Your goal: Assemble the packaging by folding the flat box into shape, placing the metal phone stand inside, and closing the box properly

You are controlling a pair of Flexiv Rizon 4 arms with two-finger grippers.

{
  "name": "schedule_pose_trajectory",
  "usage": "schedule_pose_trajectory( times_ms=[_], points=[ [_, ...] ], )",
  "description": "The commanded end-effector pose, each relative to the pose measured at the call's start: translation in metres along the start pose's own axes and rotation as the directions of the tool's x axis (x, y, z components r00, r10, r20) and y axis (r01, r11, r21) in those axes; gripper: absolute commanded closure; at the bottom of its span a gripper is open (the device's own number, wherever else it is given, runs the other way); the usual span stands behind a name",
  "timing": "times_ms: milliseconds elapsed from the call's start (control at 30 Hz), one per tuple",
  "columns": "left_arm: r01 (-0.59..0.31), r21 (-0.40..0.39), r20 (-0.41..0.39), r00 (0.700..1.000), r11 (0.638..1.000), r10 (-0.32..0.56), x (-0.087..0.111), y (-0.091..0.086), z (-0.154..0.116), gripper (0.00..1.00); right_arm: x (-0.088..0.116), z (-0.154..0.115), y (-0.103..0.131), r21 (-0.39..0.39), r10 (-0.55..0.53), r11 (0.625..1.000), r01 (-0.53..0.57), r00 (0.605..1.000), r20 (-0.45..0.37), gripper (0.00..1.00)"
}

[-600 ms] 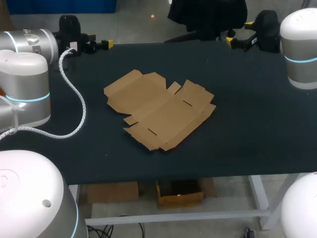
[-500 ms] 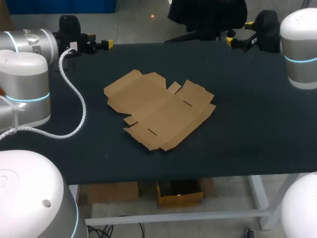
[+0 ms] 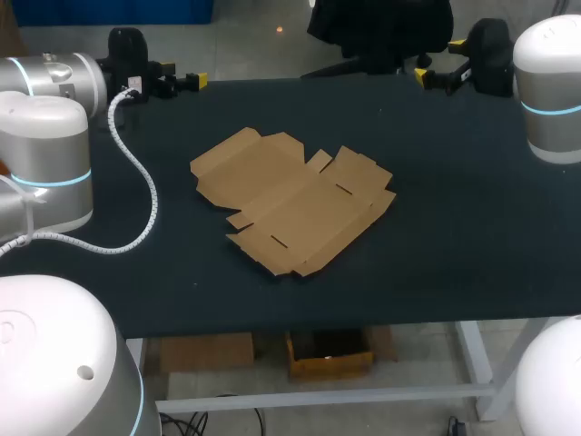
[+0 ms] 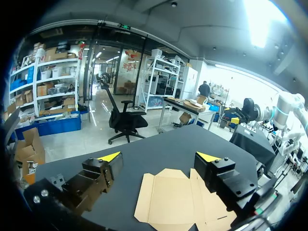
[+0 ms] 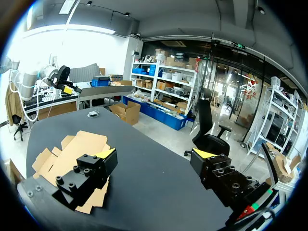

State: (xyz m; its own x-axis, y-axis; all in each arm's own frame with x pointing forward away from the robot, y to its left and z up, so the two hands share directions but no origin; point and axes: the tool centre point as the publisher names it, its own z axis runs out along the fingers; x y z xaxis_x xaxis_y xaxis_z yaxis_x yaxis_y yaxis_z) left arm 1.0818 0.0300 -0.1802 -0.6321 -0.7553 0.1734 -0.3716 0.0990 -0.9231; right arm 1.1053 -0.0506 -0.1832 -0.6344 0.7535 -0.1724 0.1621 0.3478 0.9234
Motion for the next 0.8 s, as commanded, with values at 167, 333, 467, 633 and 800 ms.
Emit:
schedule_pose_trajectory(
  times_ms=[167,333,467,633,800],
  points=[
    [0.000,0.002,0.000,1.000,1.000,0.000,0.000,0.000,0.001,0.00,0.001,0.000,-0.001,-0.004,-0.001,1.000,0.001,1.000,0.002,0.00],
    [0.000,-0.006,-0.003,1.000,1.000,0.000,0.000,0.000,0.000,0.00,0.001,0.000,-0.001,-0.004,-0.001,1.000,0.001,1.000,0.002,0.00],
    [0.015,-0.021,-0.017,1.000,1.000,-0.015,0.000,0.000,-0.002,0.00,0.001,0.002,-0.001,0.008,0.008,1.000,-0.008,1.000,-0.009,0.00],
    [0.045,-0.060,-0.007,0.999,0.997,-0.046,0.001,0.000,-0.006,0.00,0.000,0.006,-0.004,0.078,0.049,0.996,-0.046,0.998,-0.028,0.00],
    [0.081,-0.113,0.019,0.997,0.990,-0.079,0.004,0.003,-0.016,0.00,0.001,0.005,-0.006,0.149,0.079,0.986,-0.070,0.995,-0.054,0.00]
  ],
)
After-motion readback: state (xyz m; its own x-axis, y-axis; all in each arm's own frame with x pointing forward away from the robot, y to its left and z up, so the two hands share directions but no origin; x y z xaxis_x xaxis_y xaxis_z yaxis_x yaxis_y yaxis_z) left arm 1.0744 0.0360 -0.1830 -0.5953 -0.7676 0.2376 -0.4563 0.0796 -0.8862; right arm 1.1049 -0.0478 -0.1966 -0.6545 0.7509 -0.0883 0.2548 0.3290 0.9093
